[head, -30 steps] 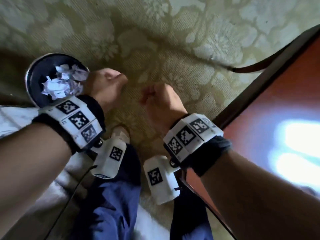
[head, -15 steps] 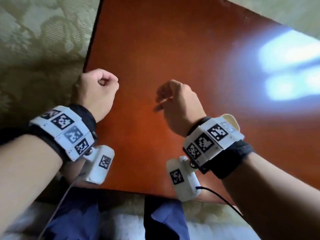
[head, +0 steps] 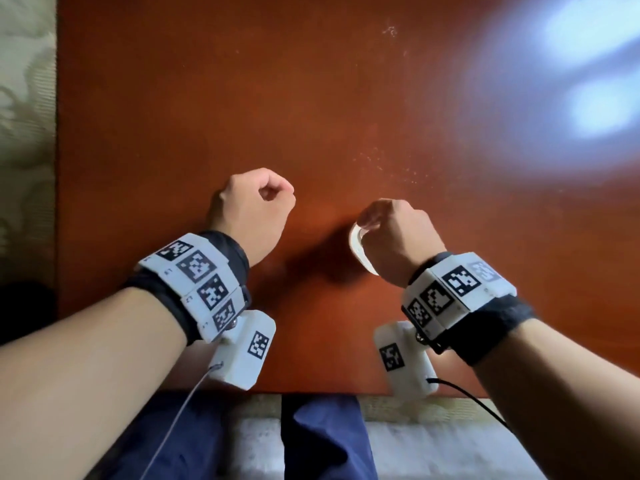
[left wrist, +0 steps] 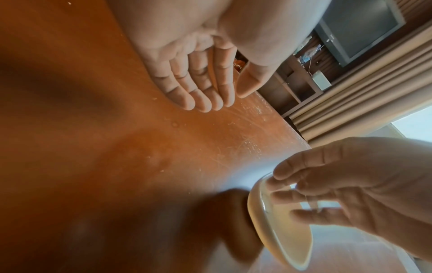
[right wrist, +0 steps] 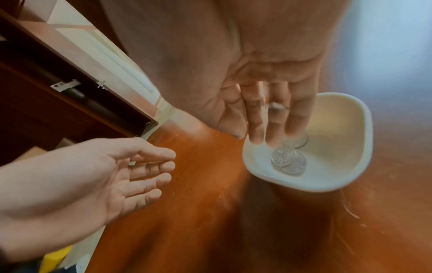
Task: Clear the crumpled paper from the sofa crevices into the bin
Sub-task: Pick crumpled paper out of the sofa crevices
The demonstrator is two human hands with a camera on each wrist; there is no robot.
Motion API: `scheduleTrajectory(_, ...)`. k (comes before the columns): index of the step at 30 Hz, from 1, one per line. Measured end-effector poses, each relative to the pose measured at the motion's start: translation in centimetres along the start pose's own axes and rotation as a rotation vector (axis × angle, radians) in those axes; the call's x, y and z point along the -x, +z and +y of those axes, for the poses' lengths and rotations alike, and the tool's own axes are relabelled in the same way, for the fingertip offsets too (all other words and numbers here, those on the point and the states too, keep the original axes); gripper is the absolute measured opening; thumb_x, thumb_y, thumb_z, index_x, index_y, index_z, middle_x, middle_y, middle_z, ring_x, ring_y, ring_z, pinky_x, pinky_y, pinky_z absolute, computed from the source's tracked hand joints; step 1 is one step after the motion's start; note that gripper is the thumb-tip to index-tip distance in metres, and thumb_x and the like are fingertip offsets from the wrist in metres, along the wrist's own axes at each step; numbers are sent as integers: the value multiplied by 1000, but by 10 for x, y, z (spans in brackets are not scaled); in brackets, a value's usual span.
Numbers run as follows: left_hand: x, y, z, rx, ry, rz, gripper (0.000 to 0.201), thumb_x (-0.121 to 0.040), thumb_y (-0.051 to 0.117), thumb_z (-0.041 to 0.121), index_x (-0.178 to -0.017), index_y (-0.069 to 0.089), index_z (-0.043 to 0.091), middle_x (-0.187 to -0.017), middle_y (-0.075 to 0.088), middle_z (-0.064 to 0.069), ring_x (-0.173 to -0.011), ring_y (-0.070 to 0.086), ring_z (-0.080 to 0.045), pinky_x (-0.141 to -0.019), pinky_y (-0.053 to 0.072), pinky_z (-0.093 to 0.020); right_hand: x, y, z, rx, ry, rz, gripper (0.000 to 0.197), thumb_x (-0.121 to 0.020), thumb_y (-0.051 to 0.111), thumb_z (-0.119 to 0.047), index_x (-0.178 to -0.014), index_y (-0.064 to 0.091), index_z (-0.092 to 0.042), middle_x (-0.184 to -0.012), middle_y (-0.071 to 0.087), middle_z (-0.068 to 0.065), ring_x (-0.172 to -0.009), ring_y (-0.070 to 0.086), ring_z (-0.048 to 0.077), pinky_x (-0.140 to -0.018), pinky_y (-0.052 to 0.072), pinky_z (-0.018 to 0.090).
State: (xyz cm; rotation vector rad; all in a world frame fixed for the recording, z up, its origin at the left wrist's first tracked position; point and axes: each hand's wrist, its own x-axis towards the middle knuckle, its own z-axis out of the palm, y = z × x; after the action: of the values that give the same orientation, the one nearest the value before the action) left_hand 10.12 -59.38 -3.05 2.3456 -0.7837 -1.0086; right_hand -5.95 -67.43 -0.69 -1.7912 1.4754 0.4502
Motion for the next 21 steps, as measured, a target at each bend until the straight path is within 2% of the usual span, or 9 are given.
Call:
scheduleTrajectory(3,-1,-4,-6,29,-5,18,12,-89,61,22,-84,71,26,-74,64,17,-80,61,-13,-66,40,-22,-4,0,-2,30,42,47,31,-79,52,-16,-105,68,-22,-108,68,13,-95,64,35,-83,54,35)
scheduleTrajectory(7,-1,-12,-21,103,-41,63,13,-88,61,22,-84,74,21,-68,65,13,-77,64,-15,-64,44,-21,-9,-1,-21,138,48,172,33,-77,47,-18,-103,68,-14,-98,66,21,-85,61,42,-80,54,40)
scheduleTrajectory(9,0,-21,-38,164,-80,107,14,-87,61,22,-85,74,20,-65,65,12,-76,66,-16,-69,49,-25,-13,4,-42,203,-25,214,35,-80,44,-20,-105,67,-13,-97,64,21,-77,53,41,-75,48,34)
scheduleTrajectory(11,6,-36,-58,226,-122,177,14,-85,61,23,-84,74,20,-62,65,12,-74,67,-16,-71,54,-31,-16,16,-71,266,-124,182,33,-81,42,-20,-101,67,-12,-93,60,19,-71,41,35,-69,37,31)
scheduleTrajectory(12,12,-46,-69,256,-146,213,14,-85,61,22,-85,74,20,-62,65,12,-72,67,-16,-71,56,-33,-16,23,-89,289,-175,155,32,-80,42,-20,-98,67,-12,-90,60,18,-70,41,34,-69,36,30)
scheduleTrajectory(16,49,-92,-128,386,-274,332,13,-85,63,26,-89,74,20,-73,69,8,-73,69,-19,-70,57,-35,3,63,-167,418,-436,15,24,-81,49,-24,-91,68,-12,-90,66,14,-71,46,32,-67,37,29)
scheduleTrajectory(18,79,-111,-163,497,-376,456,14,-81,61,31,-84,70,22,-72,68,3,-69,67,-22,-65,56,-33,23,94,-203,490,-554,-74,25,-80,50,-26,-92,69,-13,-90,68,12,-70,48,31,-68,37,27)
scheduleTrajectory(20,117,-123,-197,610,-477,571,11,-88,61,19,-77,64,18,-71,63,0,-63,60,-18,-61,51,-26,49,133,-231,570,-651,-134,34,-76,48,-31,-97,68,-14,-95,68,11,-73,51,32,-69,38,27)
scheduleTrajectory(21,139,-125,-215,637,-517,606,14,-89,60,19,-75,62,21,-74,64,-3,-65,61,-18,-63,51,-27,63,153,-241,622,-705,-156,38,-75,47,-33,-99,68,-13,-100,68,11,-76,53,33,-70,39,28)
